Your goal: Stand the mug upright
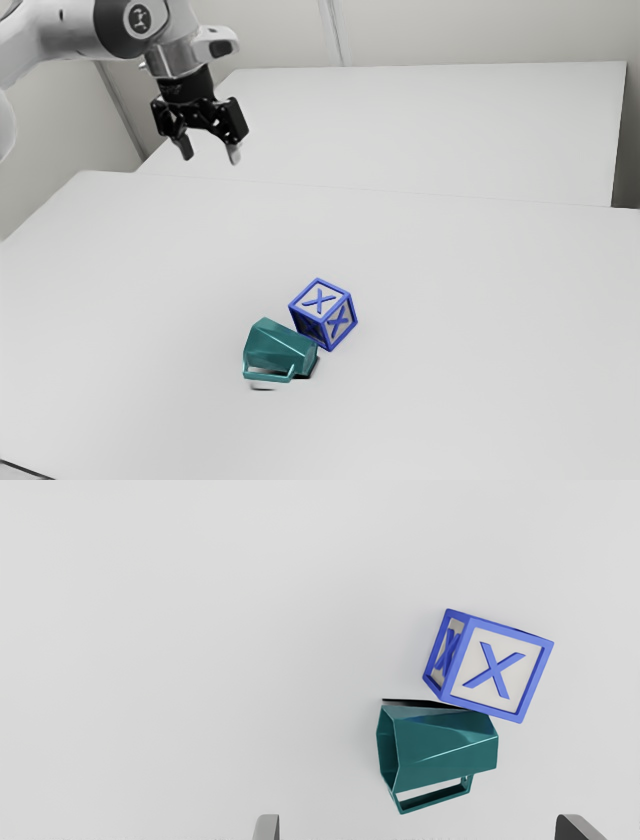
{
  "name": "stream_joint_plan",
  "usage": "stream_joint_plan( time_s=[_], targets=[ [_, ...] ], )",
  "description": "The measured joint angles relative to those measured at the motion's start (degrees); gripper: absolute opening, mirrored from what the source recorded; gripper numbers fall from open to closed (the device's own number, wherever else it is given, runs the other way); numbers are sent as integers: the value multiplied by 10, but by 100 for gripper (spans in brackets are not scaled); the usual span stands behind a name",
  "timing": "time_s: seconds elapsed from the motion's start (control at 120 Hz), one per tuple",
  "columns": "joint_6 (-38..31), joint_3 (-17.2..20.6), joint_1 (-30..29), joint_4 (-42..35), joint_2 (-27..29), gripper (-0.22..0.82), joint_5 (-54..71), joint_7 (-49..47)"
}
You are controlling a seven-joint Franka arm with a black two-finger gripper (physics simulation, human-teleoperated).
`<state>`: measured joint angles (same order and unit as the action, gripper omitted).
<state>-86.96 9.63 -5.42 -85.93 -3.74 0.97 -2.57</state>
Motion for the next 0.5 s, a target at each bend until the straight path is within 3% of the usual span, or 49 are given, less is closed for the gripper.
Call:
stream_joint_plan(
  time_s=[0.242, 0.5],
  targets=[
    [3, 3, -3, -15, 6, 60, -9, -12],
    [-8, 1, -19, -135, 78, 60, -120, -14]
  ],
)
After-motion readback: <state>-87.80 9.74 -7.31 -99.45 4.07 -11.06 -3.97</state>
